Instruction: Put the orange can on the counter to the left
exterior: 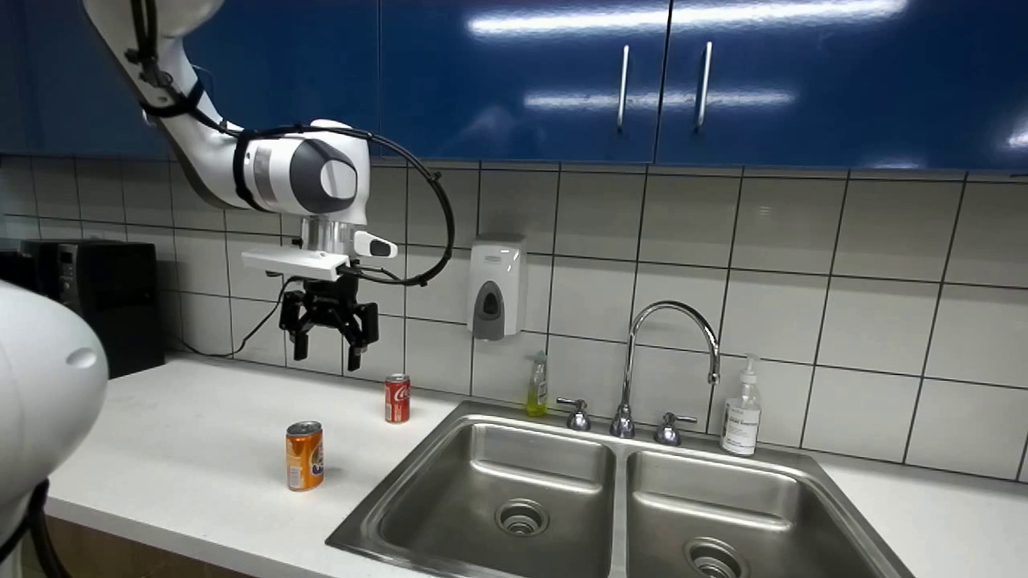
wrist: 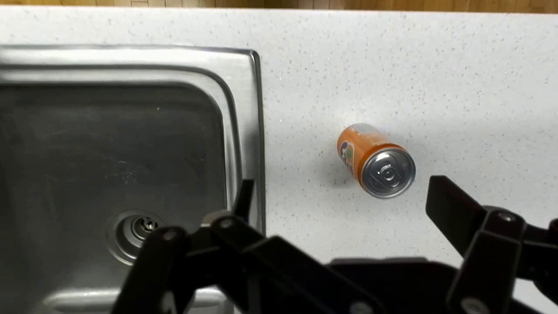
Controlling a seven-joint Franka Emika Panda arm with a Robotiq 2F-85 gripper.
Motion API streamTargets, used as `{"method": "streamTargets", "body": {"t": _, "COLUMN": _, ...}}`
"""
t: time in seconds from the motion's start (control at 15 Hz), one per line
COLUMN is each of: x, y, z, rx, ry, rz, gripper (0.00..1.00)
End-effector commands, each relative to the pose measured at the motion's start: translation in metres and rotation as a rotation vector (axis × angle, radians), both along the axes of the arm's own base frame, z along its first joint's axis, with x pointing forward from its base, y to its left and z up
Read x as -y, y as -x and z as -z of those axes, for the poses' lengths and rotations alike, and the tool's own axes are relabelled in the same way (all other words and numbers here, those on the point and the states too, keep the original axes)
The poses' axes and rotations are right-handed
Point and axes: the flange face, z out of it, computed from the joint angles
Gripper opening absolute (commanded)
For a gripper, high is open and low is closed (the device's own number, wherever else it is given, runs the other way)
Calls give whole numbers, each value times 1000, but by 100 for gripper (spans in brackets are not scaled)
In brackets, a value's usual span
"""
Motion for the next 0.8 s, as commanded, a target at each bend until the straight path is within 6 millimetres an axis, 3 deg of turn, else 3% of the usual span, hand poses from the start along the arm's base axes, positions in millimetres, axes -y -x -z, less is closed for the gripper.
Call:
{"method": "streamTargets", "body": {"t": 0.0, "x": 18, "y": 42, "z": -26, "rx": -53, "ry": -5, "rz": 53, "gripper": 100}}
{"method": "streamTargets", "body": {"t": 0.2, "x": 30, "y": 65, "z": -44, "rx": -101, "ry": -5, "rz": 94, "gripper": 100}}
{"method": "streamTargets", "body": {"t": 0.27, "x": 21, "y": 44, "z": -29, "rx": -89, "ry": 0, "rz": 46, "gripper": 100}}
{"method": "streamTargets", "body": {"t": 0.47, "x": 27, "y": 57, "z": -42, "rx": -92, "ry": -1, "rz": 64, "gripper": 100}}
{"method": "streamTargets", "body": {"t": 0.73, "x": 28, "y": 60, "z": -41, "rx": -95, "ry": -1, "rz": 67, "gripper": 100}}
